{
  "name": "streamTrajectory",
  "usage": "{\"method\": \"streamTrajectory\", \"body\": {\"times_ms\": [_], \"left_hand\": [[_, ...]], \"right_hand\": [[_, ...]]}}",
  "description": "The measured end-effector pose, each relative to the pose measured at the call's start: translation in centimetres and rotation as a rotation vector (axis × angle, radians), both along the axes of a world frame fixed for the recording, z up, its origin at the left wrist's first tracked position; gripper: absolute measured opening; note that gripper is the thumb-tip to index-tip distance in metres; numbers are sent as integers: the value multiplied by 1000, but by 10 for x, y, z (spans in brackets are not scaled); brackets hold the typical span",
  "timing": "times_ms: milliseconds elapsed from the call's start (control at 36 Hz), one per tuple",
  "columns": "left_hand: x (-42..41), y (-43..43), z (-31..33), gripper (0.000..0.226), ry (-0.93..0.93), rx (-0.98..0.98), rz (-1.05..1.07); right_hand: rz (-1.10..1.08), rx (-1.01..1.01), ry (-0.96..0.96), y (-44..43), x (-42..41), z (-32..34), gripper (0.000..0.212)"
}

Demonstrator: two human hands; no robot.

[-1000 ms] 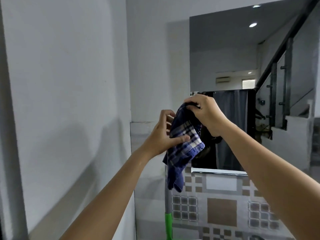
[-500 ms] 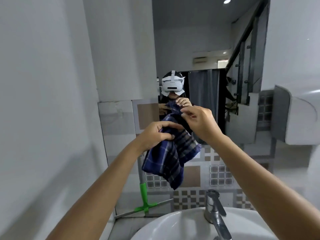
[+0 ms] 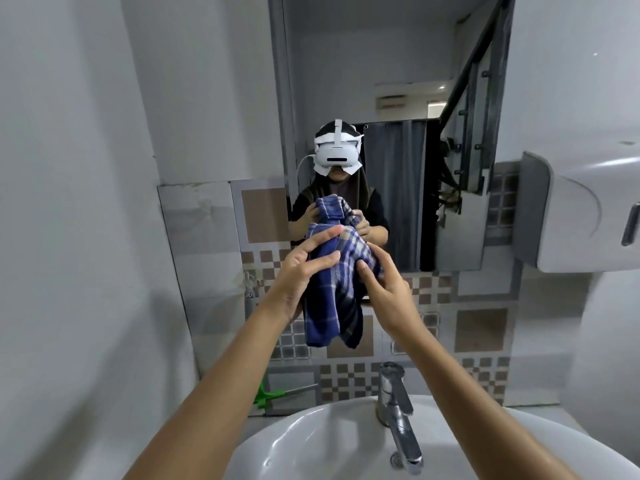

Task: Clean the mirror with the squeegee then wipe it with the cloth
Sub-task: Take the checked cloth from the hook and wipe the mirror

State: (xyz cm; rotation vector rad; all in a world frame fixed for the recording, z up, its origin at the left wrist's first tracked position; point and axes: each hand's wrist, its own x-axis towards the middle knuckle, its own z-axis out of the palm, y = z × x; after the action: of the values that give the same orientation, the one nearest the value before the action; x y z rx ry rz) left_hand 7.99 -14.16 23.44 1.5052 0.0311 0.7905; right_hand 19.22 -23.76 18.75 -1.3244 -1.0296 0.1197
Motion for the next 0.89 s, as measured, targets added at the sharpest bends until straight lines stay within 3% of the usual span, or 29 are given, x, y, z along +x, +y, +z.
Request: {"method": "streamTrajectory", "body": {"times_ms": [194,306,417,694,889], "left_hand": [[2,4,3,40,113,110,-22],[0,15,3,34,215,236,59],[-1,23,-12,35,251,151,93],[25,36,-39,29,6,-102,391],[49,58,34,30,-98,208,349]], "right_hand": [[213,164,175,-1,20,0,33],[212,100,81,-6,39,1,27],[195,-3,-5,-6,61,3,30],[188,-77,-171,7,85,21,26],[53,52,-257,28,106,88,27]]}}
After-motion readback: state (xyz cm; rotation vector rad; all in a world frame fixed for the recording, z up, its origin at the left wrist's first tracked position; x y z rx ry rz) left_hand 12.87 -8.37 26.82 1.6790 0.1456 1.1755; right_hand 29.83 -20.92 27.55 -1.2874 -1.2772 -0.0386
